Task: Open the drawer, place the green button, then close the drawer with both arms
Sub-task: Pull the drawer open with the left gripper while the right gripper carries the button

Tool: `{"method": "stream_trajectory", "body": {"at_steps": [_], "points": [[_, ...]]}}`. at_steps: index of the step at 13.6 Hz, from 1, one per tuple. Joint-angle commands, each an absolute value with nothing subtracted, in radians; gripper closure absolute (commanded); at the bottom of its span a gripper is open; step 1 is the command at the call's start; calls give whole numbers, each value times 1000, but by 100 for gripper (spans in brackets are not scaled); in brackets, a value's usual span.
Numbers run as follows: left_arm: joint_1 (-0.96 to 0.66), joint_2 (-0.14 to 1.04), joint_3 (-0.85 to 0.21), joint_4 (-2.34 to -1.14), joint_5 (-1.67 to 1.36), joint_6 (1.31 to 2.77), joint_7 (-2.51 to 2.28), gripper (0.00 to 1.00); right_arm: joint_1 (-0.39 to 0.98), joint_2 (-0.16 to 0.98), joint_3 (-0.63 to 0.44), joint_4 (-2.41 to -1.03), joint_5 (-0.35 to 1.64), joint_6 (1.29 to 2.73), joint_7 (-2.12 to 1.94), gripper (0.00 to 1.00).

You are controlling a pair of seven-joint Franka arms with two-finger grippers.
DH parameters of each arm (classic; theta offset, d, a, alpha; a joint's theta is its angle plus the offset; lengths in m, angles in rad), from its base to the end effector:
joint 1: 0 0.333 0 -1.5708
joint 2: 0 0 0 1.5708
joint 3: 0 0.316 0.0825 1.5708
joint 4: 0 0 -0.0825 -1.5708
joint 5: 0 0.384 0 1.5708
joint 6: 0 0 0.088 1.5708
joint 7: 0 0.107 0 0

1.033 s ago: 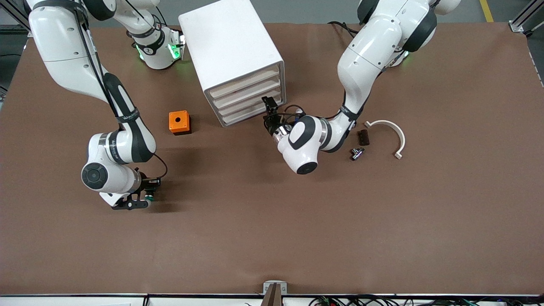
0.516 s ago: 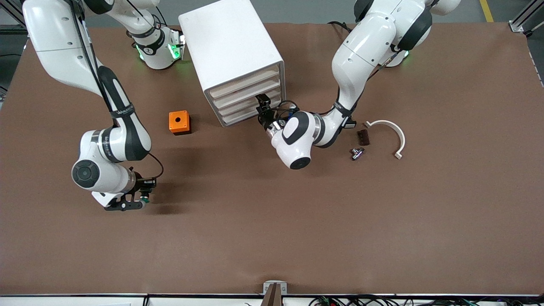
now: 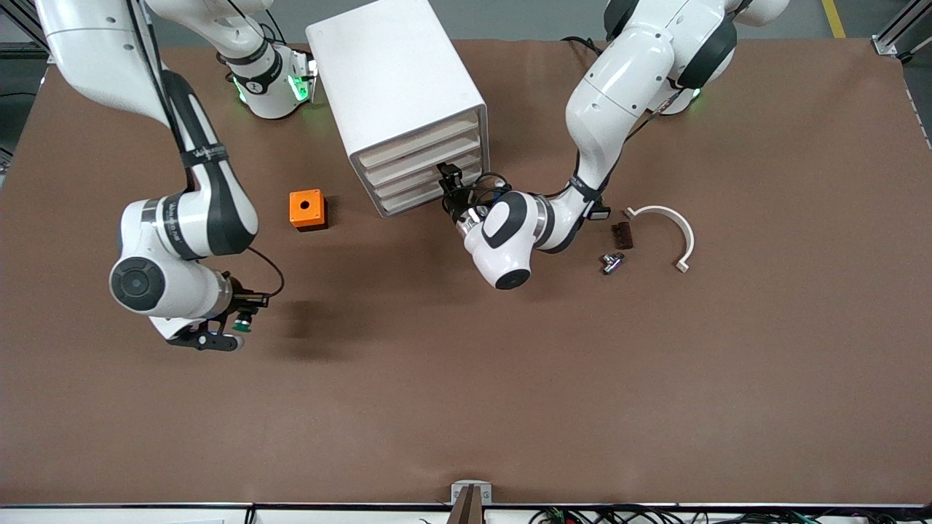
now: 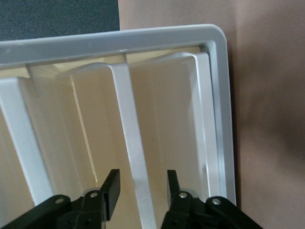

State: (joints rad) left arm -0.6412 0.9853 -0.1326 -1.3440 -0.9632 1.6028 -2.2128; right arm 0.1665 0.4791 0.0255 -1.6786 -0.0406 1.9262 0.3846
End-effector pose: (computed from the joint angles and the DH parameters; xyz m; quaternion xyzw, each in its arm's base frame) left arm 0.4363 -0.5206 0.1420 -0.4801 -0.6647 0.5047 0.2702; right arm 0.6344 0.1189 0.3072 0.9894 -0.0871 -0.1072 0.0444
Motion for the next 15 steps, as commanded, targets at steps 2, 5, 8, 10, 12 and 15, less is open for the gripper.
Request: {"method": "stream_trajectory", "body": {"at_steps": [2,5,8,10,12,15], "points": [[-660,999,-124,-1324,-982,1612,-2235,76,282,427,20,-1668,-60,1844,642,79],[-657,999,-123,-1325,-982,1612,-2235,100,389,422,23,-1616,-58,1783,855,79],[-634,996,-117,-1325,-980,1611,-2235,100,475,423,26,-1585,-43,1767,1107,80],[-583,996,-117,-1322,-980,1611,-2237,100,506,422,28,-1562,0,1770,1228,81],[-549,989,-115,-1319,-980,1611,-2235,100,508,422,28,-1531,63,1770,1284,84],[-494,985,-115,-1316,-982,1611,-2235,100,512,425,28,-1505,116,1779,1427,84]]}}
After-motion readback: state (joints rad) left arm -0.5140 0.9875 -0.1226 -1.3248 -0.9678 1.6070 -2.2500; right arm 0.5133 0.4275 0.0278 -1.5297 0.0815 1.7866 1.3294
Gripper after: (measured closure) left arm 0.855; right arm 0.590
